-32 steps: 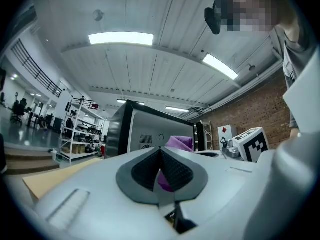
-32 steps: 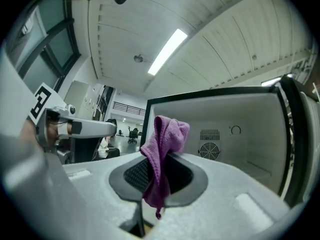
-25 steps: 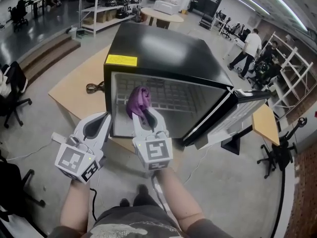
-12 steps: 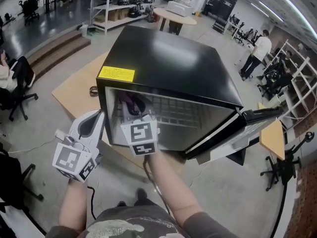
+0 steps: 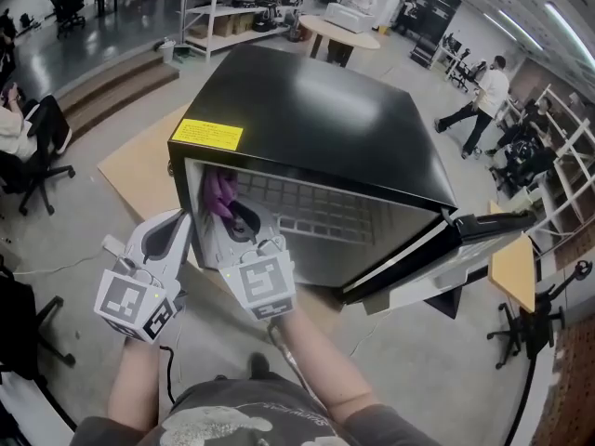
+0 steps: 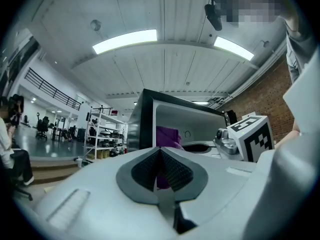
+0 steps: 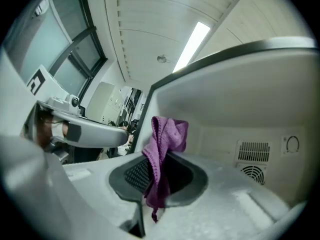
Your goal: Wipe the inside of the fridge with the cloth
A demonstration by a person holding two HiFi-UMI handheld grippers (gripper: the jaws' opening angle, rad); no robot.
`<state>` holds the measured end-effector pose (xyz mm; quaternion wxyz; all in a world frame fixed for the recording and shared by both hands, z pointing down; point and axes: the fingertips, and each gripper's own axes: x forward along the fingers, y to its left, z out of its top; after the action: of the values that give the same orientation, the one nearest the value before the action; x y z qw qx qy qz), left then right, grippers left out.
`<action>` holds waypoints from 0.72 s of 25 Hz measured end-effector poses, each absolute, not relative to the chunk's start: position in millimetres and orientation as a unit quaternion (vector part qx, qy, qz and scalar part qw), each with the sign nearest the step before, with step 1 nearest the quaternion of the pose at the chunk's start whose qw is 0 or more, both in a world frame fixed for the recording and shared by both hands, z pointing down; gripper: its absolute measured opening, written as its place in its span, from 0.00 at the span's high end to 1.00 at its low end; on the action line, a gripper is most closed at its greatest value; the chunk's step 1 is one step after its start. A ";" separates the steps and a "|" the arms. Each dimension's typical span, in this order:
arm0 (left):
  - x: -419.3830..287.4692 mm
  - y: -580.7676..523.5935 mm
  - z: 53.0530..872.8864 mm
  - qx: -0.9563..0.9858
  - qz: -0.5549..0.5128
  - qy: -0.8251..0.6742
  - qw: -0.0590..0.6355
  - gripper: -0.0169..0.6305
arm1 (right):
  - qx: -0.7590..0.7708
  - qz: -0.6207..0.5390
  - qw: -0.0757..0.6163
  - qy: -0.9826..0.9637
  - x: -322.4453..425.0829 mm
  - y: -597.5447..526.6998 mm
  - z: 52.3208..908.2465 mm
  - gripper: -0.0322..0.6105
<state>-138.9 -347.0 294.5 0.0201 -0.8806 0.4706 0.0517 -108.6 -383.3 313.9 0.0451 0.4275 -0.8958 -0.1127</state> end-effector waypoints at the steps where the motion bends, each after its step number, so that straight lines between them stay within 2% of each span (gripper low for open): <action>1: -138.9 -345.9 296.3 -0.880 0.049 0.472 0.019 0.95 | 0.422 -0.108 0.044 -0.899 -109.6 -377.3 315.1 0.89; 8: -138.1 -345.3 299.6 -0.869 0.052 0.491 0.043 0.95 | 0.409 -0.093 0.030 -0.907 -101.7 -355.1 319.7 0.89; 12: -137.0 -344.5 300.6 -0.864 0.058 0.498 0.047 0.95 | 0.420 -0.037 0.036 -0.906 -96.4 -371.5 326.9 0.89; 18: -129.0 -345.4 300.1 -0.866 0.054 0.495 0.046 0.95 | 0.441 0.017 0.083 -0.893 -93.2 -409.8 336.2 0.89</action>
<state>-129.0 -345.4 300.1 0.0459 -0.8662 0.4946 0.0541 -93.2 -409.8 336.2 0.0831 0.4412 -0.8934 0.0172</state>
